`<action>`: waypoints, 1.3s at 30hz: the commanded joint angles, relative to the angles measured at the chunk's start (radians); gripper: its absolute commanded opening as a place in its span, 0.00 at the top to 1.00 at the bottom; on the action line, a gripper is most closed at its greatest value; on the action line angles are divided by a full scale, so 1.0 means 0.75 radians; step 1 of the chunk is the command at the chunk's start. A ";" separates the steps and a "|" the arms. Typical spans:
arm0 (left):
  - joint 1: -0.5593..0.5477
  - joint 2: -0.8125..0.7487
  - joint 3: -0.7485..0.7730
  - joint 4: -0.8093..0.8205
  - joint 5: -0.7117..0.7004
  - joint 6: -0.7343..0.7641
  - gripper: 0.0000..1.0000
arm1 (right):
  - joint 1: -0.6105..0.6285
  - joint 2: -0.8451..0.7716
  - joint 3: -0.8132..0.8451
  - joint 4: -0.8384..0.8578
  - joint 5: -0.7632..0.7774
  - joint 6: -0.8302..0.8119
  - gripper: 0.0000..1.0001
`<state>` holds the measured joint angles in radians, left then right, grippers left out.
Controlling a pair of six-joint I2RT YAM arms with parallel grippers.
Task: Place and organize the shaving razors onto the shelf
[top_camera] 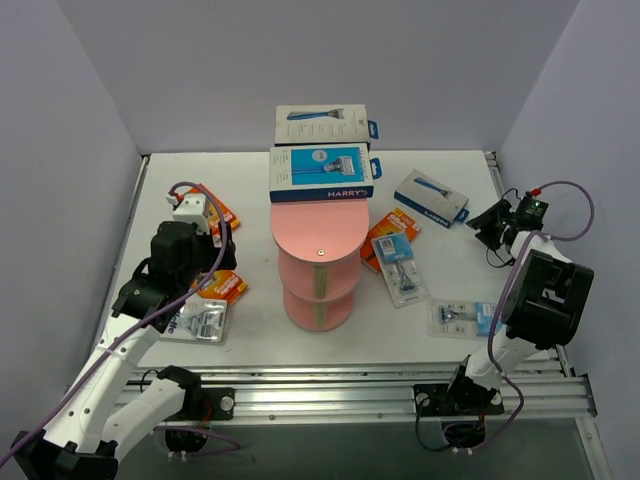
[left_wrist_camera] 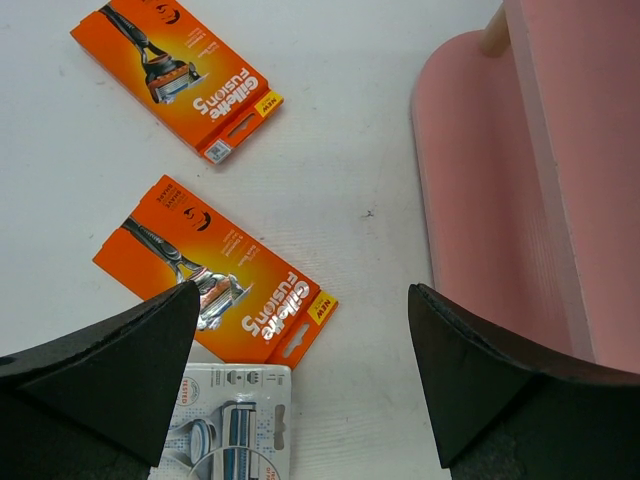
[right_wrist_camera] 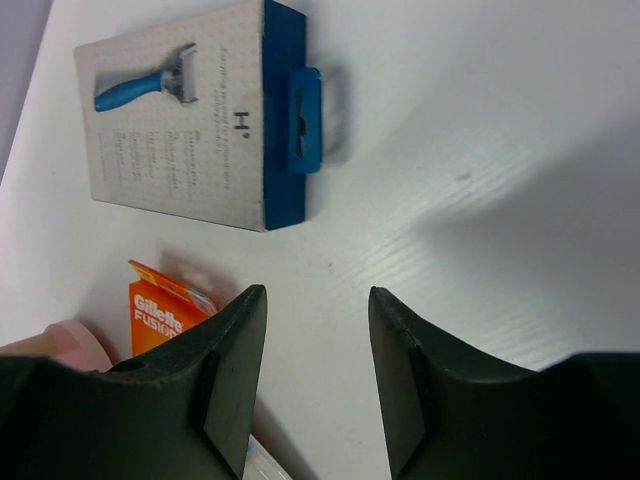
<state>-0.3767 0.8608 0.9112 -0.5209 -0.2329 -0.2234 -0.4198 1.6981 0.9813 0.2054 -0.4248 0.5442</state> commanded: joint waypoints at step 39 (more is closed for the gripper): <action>0.005 0.006 0.025 0.036 -0.039 0.032 0.06 | -0.021 0.448 0.070 0.518 -0.117 0.293 0.61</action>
<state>-0.3767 0.8646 0.9112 -0.5201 -0.2558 -0.2047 -0.4477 1.9957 1.0050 0.5850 -0.5213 0.7574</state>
